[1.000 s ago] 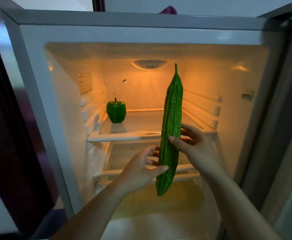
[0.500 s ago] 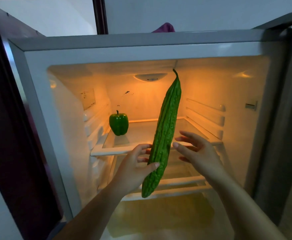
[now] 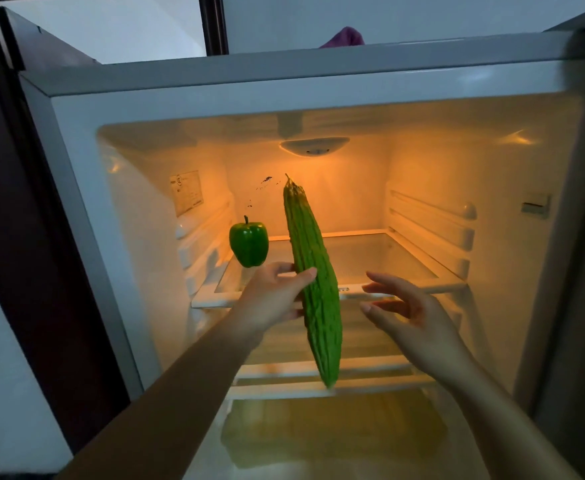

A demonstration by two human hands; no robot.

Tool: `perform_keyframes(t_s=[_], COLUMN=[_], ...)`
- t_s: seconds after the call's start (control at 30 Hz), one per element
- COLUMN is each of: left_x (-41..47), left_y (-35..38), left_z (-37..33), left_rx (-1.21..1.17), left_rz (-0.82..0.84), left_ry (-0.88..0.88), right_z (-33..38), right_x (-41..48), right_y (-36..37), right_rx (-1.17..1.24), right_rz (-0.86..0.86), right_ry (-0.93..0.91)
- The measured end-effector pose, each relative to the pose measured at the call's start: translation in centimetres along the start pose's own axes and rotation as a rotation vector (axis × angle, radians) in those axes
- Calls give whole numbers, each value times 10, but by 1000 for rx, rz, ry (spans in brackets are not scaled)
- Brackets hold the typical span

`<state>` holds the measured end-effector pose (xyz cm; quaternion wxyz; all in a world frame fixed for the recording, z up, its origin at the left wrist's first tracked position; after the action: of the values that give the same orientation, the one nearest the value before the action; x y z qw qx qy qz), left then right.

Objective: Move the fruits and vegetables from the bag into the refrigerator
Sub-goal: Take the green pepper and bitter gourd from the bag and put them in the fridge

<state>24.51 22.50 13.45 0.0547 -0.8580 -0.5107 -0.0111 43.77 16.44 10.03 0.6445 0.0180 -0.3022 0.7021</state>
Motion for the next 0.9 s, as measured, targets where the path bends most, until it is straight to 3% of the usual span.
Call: perform_keyframes(t_s=[0.13,0.27,0.47,0.67,0.9], left_x=[29,34,13,-10,-11], left_y=[1,-2,-17,-43,-60], left_z=[-14,-3,8,2,11], left_rx=[96,154,170,739,763], left_rz=[-68,-24,34,-107,-111], left_ry=[-67,-144,18,205,174], right_z=[6,7,3,13,16], right_x=[15,22,25,28,42], right_y=[-1,5,12,22,44], right_rx=[-18,-88,-159,-217,-273], right_rz=[-1,44,38,80,18], right_ry=[-9,-24,-19,-14,13])
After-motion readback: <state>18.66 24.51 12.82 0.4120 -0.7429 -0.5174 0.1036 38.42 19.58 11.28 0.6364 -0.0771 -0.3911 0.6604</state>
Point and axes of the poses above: each hand's wrist, its own x-axis towards the middle knuckle, its own y-axis out of the palm, z = x × y, the point moved 2 cm from there along x, towards the middle knuckle, and after that the axes turned 14 degrees about z, right-handed, at the moved point
